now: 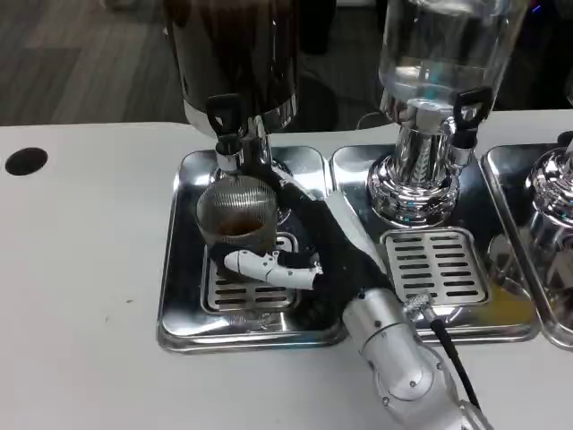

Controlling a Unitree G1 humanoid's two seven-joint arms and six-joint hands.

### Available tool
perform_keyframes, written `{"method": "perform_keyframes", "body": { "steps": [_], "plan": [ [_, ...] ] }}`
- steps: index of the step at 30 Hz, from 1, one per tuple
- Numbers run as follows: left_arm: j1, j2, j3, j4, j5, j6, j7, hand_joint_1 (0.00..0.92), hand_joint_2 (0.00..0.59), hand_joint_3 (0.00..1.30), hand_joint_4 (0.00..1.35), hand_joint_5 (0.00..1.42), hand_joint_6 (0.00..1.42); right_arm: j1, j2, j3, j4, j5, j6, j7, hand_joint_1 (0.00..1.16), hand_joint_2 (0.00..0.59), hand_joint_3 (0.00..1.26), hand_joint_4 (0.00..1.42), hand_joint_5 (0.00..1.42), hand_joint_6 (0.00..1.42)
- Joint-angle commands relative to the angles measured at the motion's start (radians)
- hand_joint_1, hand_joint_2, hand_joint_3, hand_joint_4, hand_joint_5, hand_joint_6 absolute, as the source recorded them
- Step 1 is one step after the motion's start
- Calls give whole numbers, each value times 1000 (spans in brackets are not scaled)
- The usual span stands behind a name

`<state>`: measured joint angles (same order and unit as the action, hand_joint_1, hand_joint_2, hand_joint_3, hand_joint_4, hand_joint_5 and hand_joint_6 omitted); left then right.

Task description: Grasp the cup under the faucet to collect the drink, then remove the cup.

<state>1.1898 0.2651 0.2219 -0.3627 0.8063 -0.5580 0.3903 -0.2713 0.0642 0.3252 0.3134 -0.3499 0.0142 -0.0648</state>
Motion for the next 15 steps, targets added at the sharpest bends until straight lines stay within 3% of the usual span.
{"method": "perform_keyframes", "body": {
  "steps": [1, 15],
  "plan": [
    [-11, 11, 2, 12, -9, 8, -26, 3, 69, 322, 241, 328, 561, -28, 5, -9, 26, 23, -40, 6, 713, 104, 143, 131, 118, 43],
    [-31, 5, -1, -6, -13, 34, -70, 3, 69, 323, 245, 331, 561, -32, -14, -33, 53, 50, -76, 11, 716, 102, 204, 190, 156, 62]
  ]
}}
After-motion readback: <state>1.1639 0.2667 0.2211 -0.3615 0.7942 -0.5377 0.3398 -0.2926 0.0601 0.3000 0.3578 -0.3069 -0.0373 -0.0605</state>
